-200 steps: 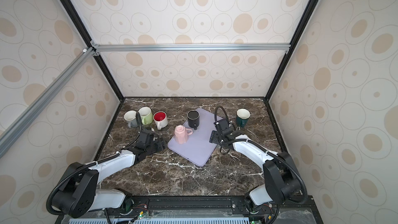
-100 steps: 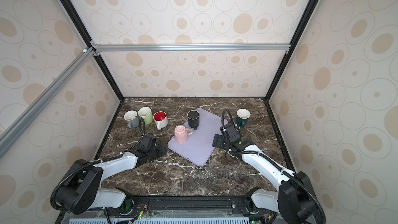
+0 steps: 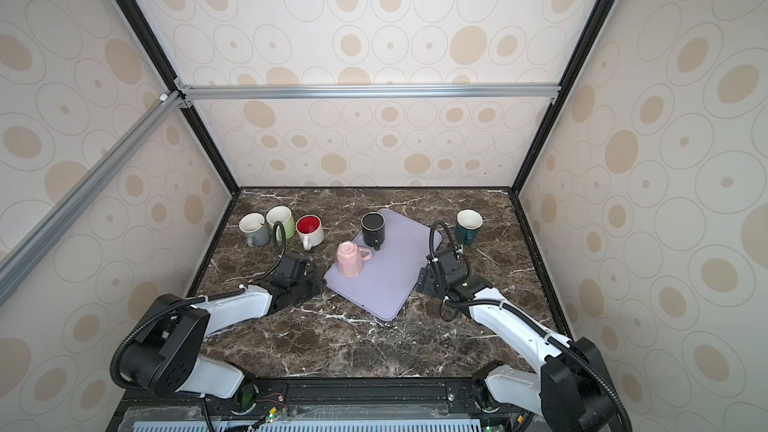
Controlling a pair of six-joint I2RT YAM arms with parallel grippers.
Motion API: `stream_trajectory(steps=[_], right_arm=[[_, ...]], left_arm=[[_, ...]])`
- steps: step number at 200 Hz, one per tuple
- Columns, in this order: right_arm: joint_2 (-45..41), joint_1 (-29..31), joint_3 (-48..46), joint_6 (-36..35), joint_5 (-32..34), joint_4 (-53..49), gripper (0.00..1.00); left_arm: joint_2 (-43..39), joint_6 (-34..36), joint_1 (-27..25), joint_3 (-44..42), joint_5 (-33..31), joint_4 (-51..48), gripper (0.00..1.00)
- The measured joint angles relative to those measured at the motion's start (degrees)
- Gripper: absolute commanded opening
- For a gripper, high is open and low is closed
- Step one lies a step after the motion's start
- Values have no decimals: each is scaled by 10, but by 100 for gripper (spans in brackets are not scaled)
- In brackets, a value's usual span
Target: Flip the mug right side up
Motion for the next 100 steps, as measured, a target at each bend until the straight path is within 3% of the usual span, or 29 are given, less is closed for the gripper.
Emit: stream_trajectory(steps=[100], right_arm=[[15, 0, -9, 0, 16, 5, 89]], left_arm=[[61, 57, -10, 76, -54, -36, 1]])
